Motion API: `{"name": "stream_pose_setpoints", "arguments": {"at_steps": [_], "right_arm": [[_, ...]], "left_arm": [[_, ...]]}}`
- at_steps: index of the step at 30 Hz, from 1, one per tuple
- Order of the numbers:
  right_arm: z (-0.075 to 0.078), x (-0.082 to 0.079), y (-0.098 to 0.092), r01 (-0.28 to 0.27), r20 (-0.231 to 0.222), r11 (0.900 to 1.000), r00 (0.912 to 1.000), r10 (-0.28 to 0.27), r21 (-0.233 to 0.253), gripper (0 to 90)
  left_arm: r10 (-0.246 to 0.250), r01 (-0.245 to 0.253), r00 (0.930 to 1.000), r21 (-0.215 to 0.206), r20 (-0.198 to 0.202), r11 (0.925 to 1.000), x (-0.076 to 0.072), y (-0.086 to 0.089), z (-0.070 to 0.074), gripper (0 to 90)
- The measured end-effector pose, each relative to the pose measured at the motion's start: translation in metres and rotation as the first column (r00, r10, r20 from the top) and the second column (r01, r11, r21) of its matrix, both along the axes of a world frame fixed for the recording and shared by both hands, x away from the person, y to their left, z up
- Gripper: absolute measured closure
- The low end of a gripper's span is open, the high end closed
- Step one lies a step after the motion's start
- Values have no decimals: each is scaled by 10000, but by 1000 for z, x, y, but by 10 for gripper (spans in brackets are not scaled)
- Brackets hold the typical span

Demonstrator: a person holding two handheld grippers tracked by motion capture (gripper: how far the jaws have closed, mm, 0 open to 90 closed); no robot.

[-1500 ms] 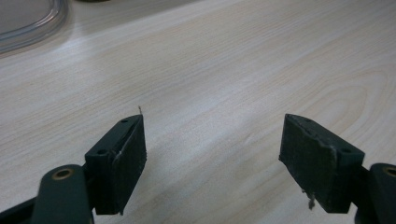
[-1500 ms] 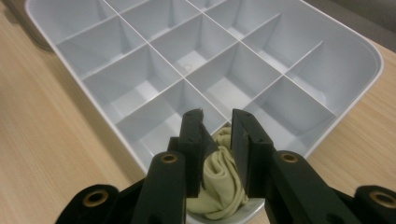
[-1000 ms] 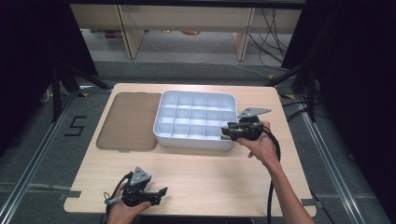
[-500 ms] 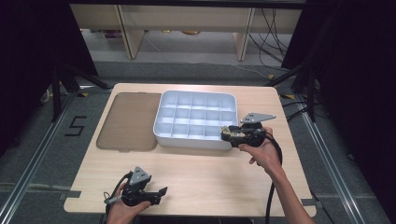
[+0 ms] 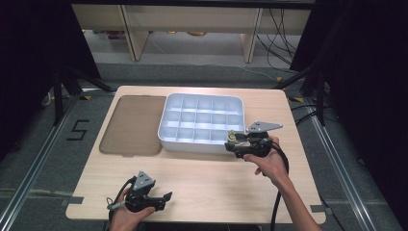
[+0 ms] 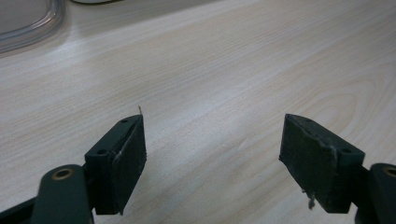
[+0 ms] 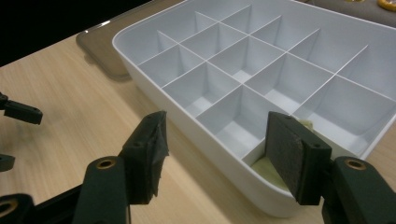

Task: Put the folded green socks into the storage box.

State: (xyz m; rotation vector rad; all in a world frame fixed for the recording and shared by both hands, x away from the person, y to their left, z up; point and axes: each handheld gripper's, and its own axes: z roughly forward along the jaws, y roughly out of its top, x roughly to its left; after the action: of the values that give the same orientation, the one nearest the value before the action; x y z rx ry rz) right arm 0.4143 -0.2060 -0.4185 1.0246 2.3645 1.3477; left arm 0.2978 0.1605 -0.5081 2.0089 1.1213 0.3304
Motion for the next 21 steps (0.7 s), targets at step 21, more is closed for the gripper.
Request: {"name": "stream_pose_setpoints", "arguments": {"at_steps": [21], "right_arm": [[-11, -20, 2, 163, -25, 9991, 9999, -164, -390, 274]], "left_arm": [[-136, 134, 9998, 138, 120, 9998, -5, -1, 0, 221]]}}
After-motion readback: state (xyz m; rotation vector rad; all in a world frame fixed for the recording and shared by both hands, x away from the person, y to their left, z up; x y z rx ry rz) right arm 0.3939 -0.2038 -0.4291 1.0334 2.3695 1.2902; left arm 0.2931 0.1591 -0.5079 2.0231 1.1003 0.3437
